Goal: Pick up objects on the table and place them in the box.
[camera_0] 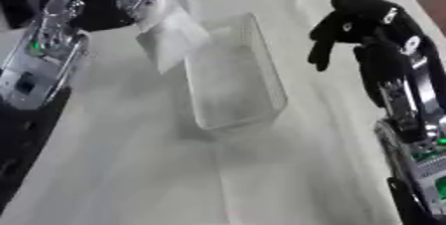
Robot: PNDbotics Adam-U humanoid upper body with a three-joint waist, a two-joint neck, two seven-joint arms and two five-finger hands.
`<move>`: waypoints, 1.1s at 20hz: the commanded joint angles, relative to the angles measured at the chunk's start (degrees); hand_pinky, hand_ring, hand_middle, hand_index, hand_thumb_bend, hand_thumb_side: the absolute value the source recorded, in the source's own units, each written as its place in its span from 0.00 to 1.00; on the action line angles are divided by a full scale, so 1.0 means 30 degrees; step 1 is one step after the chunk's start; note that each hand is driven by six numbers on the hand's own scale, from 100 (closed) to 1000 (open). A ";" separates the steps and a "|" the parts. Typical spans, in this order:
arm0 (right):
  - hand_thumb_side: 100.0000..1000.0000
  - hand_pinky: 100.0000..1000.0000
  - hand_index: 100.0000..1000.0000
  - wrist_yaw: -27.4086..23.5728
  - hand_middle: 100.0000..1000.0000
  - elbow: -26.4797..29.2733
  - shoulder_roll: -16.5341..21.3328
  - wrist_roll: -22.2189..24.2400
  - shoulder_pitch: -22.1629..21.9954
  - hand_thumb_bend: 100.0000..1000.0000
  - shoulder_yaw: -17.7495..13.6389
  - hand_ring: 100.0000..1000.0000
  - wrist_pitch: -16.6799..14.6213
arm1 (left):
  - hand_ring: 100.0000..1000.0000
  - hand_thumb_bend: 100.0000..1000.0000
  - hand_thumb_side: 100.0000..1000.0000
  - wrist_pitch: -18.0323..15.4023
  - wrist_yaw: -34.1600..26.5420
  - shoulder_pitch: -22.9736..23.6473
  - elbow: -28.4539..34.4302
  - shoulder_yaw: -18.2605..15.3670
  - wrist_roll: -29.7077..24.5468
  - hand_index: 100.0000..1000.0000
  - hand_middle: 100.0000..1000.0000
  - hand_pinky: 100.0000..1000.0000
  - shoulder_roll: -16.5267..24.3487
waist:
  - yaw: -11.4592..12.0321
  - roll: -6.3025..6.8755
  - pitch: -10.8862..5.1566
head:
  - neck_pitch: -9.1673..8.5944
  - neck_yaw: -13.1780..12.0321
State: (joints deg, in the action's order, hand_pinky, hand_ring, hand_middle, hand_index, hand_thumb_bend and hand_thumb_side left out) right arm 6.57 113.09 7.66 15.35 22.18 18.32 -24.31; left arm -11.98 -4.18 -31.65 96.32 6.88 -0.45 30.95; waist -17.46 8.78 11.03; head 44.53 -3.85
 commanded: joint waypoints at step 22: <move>0.81 0.23 0.83 -0.0588 0.54 0.0501 0.0057 0.0388 0.0555 0.00 0.0147 0.39 -0.0038 | 0.15 0.00 0.29 -0.1725 0.3481 -0.1339 -0.1744 0.1477 -0.1537 0.30 0.11 0.00 -0.0757 | -0.1566 0.0236 -0.0101 | -0.0138 -0.2348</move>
State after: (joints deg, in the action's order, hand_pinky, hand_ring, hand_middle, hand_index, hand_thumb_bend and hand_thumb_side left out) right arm 5.04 113.48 7.66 16.35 23.04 18.67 -24.36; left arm -16.94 6.07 -34.53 90.51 11.41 -4.90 28.06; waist -22.15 9.81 11.42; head 44.53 -10.29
